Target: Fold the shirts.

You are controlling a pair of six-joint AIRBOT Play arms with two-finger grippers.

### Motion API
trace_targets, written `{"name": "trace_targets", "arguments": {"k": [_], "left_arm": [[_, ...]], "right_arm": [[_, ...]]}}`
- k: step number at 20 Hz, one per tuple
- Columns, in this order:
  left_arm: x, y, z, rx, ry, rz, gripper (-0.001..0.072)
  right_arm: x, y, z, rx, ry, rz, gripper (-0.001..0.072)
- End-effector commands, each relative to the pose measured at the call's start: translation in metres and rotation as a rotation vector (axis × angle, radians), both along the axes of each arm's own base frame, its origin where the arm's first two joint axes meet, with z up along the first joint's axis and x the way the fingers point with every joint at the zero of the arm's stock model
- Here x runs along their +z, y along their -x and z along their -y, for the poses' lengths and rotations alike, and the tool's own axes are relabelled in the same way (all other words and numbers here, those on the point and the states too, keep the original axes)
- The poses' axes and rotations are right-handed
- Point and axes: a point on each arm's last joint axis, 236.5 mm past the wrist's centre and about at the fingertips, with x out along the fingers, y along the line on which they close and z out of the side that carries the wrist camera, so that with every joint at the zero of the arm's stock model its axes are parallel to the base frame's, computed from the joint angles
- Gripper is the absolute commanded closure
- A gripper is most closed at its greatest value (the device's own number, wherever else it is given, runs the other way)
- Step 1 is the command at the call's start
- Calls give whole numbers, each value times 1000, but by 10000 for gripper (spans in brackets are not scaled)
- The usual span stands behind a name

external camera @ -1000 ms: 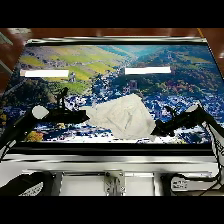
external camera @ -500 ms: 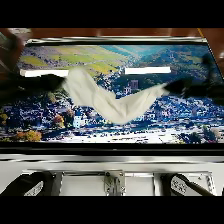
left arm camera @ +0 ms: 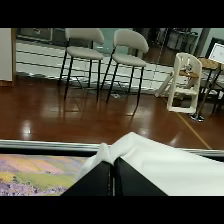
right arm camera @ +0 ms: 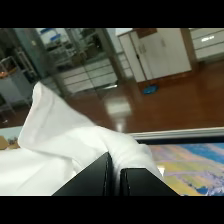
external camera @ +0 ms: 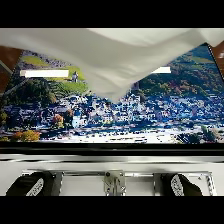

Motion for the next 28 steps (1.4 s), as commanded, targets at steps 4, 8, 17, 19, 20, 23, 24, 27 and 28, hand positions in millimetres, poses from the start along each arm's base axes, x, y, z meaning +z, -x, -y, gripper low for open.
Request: {"name": "trace_targets", "arguments": {"k": [4, 8, 17, 19, 20, 23, 24, 27, 28], "left_arm": [[10, 18, -10, 39, -12, 21, 669], [-22, 13, -8, 32, -58, -105, 668], [-142, -46, -42, 145, -178, -445, 668], [-156, -80, -41, 146, -154, -446, 669], [-167, -100, -37, 132, -141, -459, 669], [-217, -161, -19, 66, -82, -552, 668], [-237, -179, -11, 41, -51, -592, 668], [-312, -226, 8, -16, 35, -737, 667], [-338, -236, 14, -30, 56, -791, 667]], "right_arm": [[-5, 21, -8, -33, 59, -54, 643], [17, 19, 3, -94, 43, 29, 643], [-175, 14, 53, -194, 235, -675, 643], [-258, 18, 54, -175, 285, -907, 643], [-295, 14, 52, -163, 310, -971, 644], [-359, -34, 41, -173, 274, -982, 643], [-371, -55, 42, -196, 248, -970, 643], [-405, -117, 53, -280, 109, -945, 643], [-420, -130, 55, -293, 72, -958, 643]]}}
